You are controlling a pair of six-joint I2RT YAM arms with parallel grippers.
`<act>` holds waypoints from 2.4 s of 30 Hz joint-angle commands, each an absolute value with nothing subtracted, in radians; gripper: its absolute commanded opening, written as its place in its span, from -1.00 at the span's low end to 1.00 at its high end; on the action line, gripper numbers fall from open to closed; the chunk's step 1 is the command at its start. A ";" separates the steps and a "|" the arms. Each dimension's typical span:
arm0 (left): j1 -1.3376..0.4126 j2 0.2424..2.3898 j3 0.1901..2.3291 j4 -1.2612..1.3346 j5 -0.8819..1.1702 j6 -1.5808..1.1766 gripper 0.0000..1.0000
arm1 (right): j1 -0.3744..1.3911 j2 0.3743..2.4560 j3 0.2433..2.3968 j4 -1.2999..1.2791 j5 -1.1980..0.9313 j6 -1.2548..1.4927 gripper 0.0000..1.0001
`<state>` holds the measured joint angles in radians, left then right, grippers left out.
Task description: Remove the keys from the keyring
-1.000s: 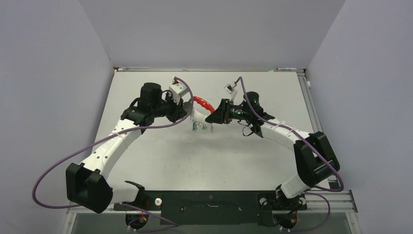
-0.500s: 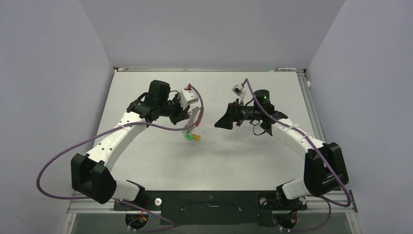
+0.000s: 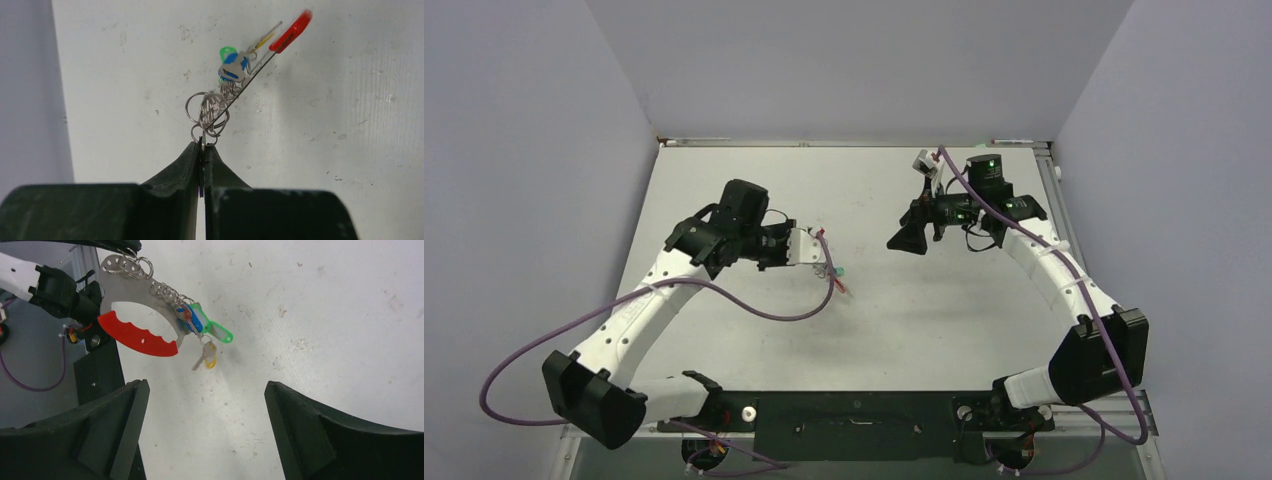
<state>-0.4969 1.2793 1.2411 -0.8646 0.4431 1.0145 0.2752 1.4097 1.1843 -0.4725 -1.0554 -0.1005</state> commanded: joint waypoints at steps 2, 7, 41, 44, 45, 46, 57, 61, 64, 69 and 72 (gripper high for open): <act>-0.560 1.103 1.187 -0.813 0.420 1.241 -1.00 | 0.269 1.389 1.331 -0.744 -1.109 -0.407 0.80; -0.632 0.977 1.075 -0.675 0.399 1.353 -1.00 | 0.272 1.360 1.335 -0.719 -1.140 -0.420 0.85; -0.873 1.257 0.851 -0.455 0.345 1.235 -1.00 | 0.259 1.351 0.959 -0.558 -1.239 -0.468 0.28; -0.873 1.240 0.778 -0.344 0.306 1.238 -1.00 | 0.261 1.349 0.888 -0.364 -1.231 -0.308 0.26; -0.873 1.233 0.752 -0.290 0.294 1.238 -1.00 | 0.262 1.348 0.867 -0.301 -1.219 -0.256 0.28; -0.873 1.225 0.718 -0.234 0.284 1.245 -1.00 | 0.263 1.350 0.842 -0.229 -1.207 -0.205 0.36; -0.868 1.163 0.494 0.237 0.226 1.494 -1.00 | 0.344 1.474 0.727 0.154 -1.138 0.000 0.55; -0.864 1.128 0.459 0.274 0.262 1.518 -1.00 | 0.386 1.507 0.731 0.180 -1.138 -0.031 0.54; -0.865 1.109 0.411 0.323 0.280 1.560 -1.00 | 0.404 1.544 0.741 0.200 -1.159 -0.029 0.49; -0.862 1.064 0.388 0.316 0.292 1.569 -1.00 | 0.423 1.536 0.719 0.267 -1.156 -0.025 0.41; -0.863 1.054 0.376 0.336 0.291 1.571 -1.00 | 0.424 1.501 0.681 0.329 -1.149 -0.017 0.37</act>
